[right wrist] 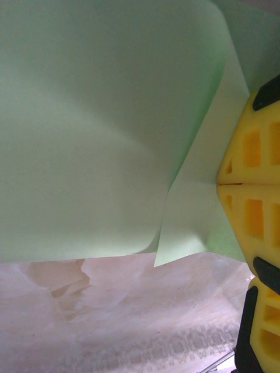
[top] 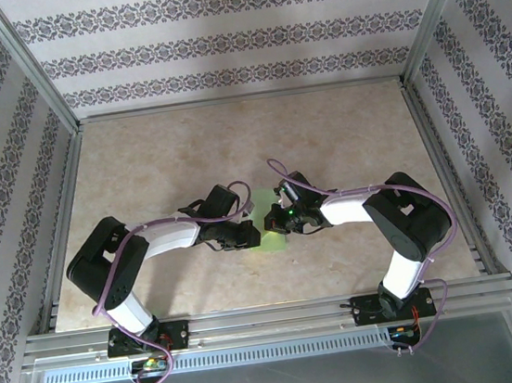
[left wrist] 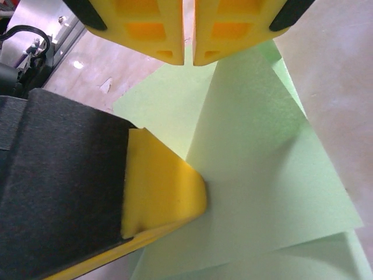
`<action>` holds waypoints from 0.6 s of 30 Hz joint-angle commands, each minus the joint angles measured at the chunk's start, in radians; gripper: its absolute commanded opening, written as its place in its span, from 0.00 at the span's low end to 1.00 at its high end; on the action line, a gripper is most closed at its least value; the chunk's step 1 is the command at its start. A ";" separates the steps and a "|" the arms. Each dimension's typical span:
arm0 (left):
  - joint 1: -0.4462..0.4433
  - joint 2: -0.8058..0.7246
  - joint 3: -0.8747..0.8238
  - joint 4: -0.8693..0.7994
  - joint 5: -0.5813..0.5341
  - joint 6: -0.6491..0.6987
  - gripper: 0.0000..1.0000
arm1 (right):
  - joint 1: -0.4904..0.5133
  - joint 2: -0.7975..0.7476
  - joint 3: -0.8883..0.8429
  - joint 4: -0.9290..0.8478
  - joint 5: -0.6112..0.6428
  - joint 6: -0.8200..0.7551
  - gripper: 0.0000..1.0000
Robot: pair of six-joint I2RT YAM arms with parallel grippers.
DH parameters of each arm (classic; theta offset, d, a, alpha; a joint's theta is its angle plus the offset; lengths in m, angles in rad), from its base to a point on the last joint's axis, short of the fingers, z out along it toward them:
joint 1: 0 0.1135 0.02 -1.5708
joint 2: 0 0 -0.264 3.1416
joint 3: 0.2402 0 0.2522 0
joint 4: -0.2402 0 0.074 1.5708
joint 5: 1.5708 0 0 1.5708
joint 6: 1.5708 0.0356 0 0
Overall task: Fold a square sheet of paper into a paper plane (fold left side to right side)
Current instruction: Fold the triangle a second time at the center of the table.
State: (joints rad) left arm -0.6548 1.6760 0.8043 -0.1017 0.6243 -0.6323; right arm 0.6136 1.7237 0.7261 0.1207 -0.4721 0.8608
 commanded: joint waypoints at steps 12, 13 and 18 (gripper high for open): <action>-0.011 0.028 -0.019 -0.025 -0.035 0.030 0.13 | 0.012 0.020 -0.022 -0.082 0.029 -0.021 0.00; -0.011 0.029 -0.017 -0.026 -0.037 0.031 0.12 | 0.012 0.020 -0.022 -0.082 0.029 -0.021 0.00; -0.011 0.028 -0.020 -0.033 -0.044 0.034 0.12 | 0.012 0.023 -0.021 -0.082 0.028 -0.021 0.00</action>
State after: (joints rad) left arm -0.6548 1.6943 0.7975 -0.1020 0.5976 -0.6250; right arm 0.6136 1.7237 0.7261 0.1207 -0.4721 0.8604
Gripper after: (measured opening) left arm 0.126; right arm 0.060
